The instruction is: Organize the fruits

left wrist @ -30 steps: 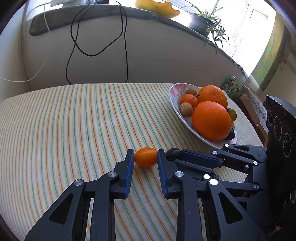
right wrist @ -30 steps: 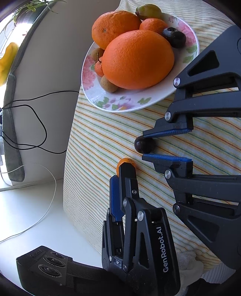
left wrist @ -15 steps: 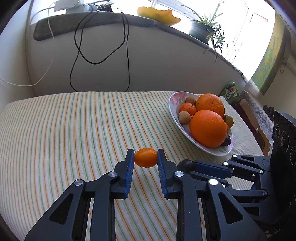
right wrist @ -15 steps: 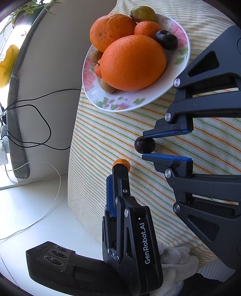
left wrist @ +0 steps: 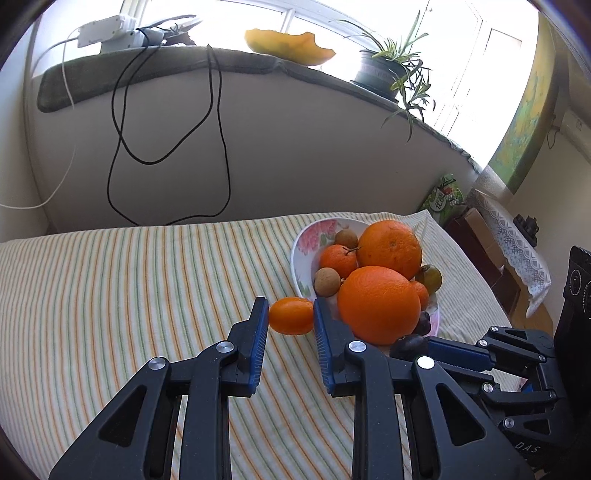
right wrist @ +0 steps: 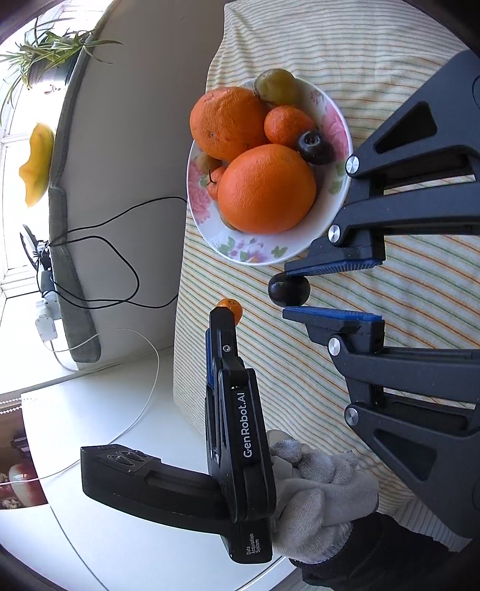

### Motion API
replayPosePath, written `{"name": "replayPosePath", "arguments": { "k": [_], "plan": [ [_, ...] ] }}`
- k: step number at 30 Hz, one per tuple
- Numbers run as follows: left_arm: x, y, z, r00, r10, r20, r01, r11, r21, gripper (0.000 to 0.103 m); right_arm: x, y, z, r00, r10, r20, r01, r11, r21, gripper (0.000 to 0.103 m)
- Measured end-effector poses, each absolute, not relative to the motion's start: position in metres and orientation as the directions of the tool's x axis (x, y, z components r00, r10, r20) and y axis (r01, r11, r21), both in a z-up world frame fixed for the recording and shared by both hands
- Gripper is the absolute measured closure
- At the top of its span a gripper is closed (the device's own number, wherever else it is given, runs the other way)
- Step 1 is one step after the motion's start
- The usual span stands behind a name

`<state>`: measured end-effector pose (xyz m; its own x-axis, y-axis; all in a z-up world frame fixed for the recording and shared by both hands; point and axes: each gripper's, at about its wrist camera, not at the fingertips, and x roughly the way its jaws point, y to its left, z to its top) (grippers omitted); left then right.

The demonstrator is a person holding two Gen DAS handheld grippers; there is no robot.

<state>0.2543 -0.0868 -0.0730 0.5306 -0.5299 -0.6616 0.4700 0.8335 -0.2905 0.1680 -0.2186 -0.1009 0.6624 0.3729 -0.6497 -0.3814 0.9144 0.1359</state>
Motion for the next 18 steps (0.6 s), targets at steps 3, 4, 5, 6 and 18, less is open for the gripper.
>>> {"name": "replayPosePath", "arguments": {
  "k": [3, 4, 5, 6, 18],
  "plan": [
    [0.260, -0.097, -0.070, 0.528, -0.539, -0.656, 0.480, 0.827, -0.293, 0.086, 0.169, -0.230, -0.094, 0.680, 0.365, -0.636, -0.364, 0.921, 0.139, 0.086],
    [0.262, -0.101, -0.069, 0.525, -0.543, -0.655, 0.484, 0.824, -0.295, 0.089, 0.170, -0.234, -0.092, 0.686, 0.361, -0.632, -0.357, 0.924, 0.140, 0.086],
    [0.264, -0.104, -0.067, 0.524, -0.545, -0.654, 0.487, 0.822, -0.295, 0.089, 0.172, -0.238, -0.091, 0.691, 0.358, -0.628, -0.351, 0.926, 0.141, 0.086],
    [0.266, -0.108, -0.067, 0.523, -0.547, -0.654, 0.491, 0.820, -0.294, 0.089, 0.174, -0.242, -0.089, 0.697, 0.353, -0.624, -0.344, 0.928, 0.141, 0.086],
    [0.280, -0.125, -0.075, 0.499, -0.553, -0.667, 0.505, 0.811, -0.294, 0.089, 0.196, -0.282, -0.084, 0.733, 0.300, -0.611, -0.274, 0.952, 0.139, 0.086]
  ]
}}
